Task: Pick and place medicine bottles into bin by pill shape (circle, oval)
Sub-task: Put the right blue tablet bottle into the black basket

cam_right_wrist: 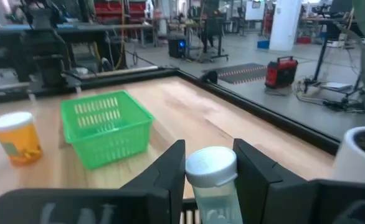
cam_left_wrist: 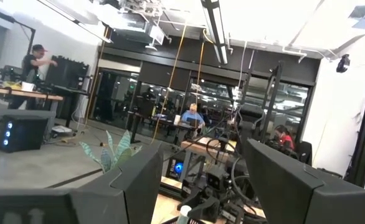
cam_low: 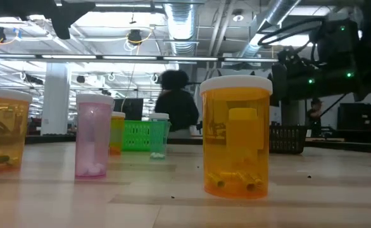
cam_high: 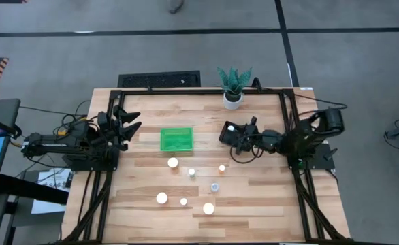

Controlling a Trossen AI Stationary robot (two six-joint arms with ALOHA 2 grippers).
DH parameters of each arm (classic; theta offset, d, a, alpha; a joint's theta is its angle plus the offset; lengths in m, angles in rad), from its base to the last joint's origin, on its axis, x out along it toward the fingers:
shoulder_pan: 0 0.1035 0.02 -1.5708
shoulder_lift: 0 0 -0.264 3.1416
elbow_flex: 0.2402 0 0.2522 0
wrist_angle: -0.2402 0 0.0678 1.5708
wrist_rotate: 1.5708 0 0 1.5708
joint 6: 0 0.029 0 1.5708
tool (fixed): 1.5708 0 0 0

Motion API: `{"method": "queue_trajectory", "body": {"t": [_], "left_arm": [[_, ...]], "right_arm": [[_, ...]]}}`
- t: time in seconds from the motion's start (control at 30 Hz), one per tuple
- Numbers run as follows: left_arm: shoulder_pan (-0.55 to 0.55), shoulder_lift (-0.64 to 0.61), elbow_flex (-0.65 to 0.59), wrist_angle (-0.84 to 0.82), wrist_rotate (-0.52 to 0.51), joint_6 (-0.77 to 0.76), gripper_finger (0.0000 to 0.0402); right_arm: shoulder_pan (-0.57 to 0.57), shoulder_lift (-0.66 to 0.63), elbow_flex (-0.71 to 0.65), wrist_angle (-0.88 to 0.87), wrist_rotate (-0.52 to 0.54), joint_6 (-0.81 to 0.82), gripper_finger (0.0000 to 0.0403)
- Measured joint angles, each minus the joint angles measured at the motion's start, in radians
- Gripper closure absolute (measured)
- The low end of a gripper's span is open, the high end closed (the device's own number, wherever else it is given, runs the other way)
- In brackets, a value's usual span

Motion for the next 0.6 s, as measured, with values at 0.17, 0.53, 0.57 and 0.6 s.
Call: {"method": "queue_trajectory", "body": {"t": [0.17,0.53,0.57,0.6], "left_arm": [[0.000,0.000,0.000,0.000,0.000,0.004,0.0182],[0.000,0.000,0.000,0.000,-0.005,0.009,0.0182],[0.000,0.000,0.000,0.000,-0.005,0.009,0.0182],[0.000,0.000,0.000,0.000,-0.005,0.009,0.0182]], "right_arm": [[0.000,0.109,0.003,0.097,0.003,0.046,0.0284],[0.000,0.268,0.081,0.101,0.008,0.112,0.0284],[0.000,0.278,0.086,0.101,0.008,0.115,0.0284],[0.000,0.286,0.087,0.102,0.008,0.119,0.0284]]}}
